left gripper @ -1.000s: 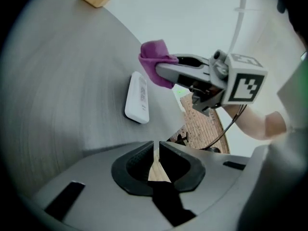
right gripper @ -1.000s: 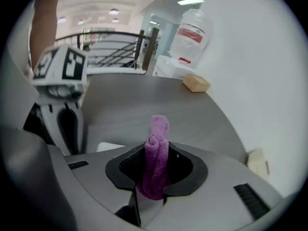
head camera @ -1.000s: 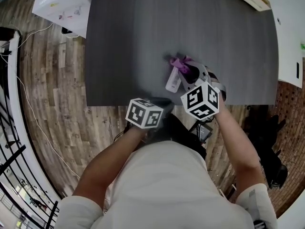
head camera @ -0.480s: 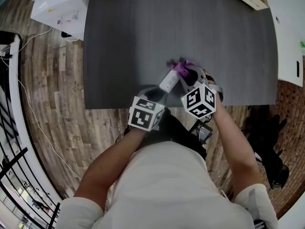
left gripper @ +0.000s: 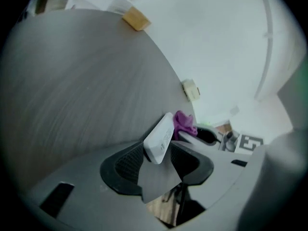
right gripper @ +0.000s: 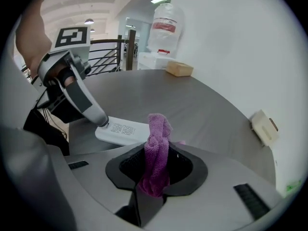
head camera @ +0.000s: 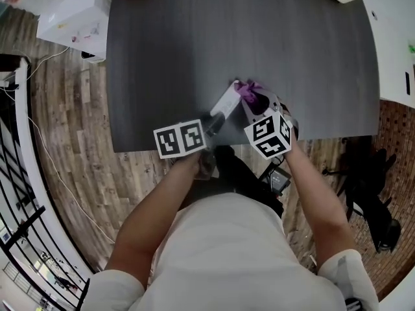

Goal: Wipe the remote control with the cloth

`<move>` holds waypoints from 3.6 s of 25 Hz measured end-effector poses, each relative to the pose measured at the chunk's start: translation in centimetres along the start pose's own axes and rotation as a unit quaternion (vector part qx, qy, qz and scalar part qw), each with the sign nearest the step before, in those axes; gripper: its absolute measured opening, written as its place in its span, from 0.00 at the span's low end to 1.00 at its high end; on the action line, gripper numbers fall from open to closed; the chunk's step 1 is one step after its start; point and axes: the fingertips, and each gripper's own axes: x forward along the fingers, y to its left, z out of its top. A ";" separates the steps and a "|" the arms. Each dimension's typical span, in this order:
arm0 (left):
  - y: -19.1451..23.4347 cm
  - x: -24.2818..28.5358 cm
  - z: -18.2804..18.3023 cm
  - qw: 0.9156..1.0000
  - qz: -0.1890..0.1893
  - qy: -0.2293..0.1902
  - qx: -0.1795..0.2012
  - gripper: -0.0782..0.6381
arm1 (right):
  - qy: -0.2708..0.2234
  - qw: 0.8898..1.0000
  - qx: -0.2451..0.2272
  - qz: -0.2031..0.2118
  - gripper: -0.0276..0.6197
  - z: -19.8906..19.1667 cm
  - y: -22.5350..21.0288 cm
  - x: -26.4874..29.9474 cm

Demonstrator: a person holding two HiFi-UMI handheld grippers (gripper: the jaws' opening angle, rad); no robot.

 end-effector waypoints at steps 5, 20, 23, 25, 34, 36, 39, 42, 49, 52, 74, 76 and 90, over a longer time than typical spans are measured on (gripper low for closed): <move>-4.6 0.1 1.8 0.985 -0.157 -0.067 -0.021 0.33 | -0.002 1.000 -0.002 0.013 0.20 -0.4 1.0 0.1; -4.5 3.2 0.8 0.897 0.008 0.029 0.440 0.34 | -0.004 0.996 0.074 0.045 0.20 0.0 0.4 0.0; -5.2 4.0 0.6 0.841 0.028 0.043 0.539 0.34 | -0.008 0.994 0.098 0.058 0.20 0.2 0.1 -0.2; -5.2 4.4 0.6 0.812 0.042 0.046 0.581 0.34 | -0.009 0.993 0.101 0.066 0.20 0.5 0.4 -0.3; -4.0 4.8 0.8 0.795 0.096 0.026 0.598 0.36 | -0.024 0.986 0.140 0.092 0.20 1.5 1.0 -0.7; -3.6 5.1 1.0 0.801 0.104 0.020 0.589 0.37 | -0.025 0.985 0.141 0.095 0.20 1.7 1.1 -0.6; -3.6 5.5 1.6 0.810 0.109 0.005 0.576 0.37 | -0.025 0.984 0.145 0.098 0.20 1.7 1.2 -0.5; -3.7 5.6 1.8 0.801 0.105 0.000 0.590 0.37 | -0.023 0.980 0.163 0.115 0.20 1.5 1.3 -0.5; -3.2 4.6 1.1 0.735 0.059 0.027 0.675 0.38 | -0.033 0.953 0.213 0.212 0.20 1.8 3.3 -1.0; -3.2 4.6 1.6 0.712 0.062 0.028 0.699 0.37 | -0.034 0.951 0.210 0.224 0.20 1.7 3.5 -1.1; -2.8 4.6 2.1 0.759 0.064 0.037 0.647 0.25 | -0.026 0.995 0.071 -0.063 0.20 3.4 -7.3 0.5; -2.7 4.5 2.0 0.755 0.062 0.039 0.652 0.25 | -0.025 0.995 0.075 -0.060 0.20 3.3 -7.0 0.3; -2.5 4.4 1.4 0.749 0.055 0.047 0.659 0.25 | -0.044 0.984 0.155 -0.071 0.20 2.4 -4.9 -1.1</move>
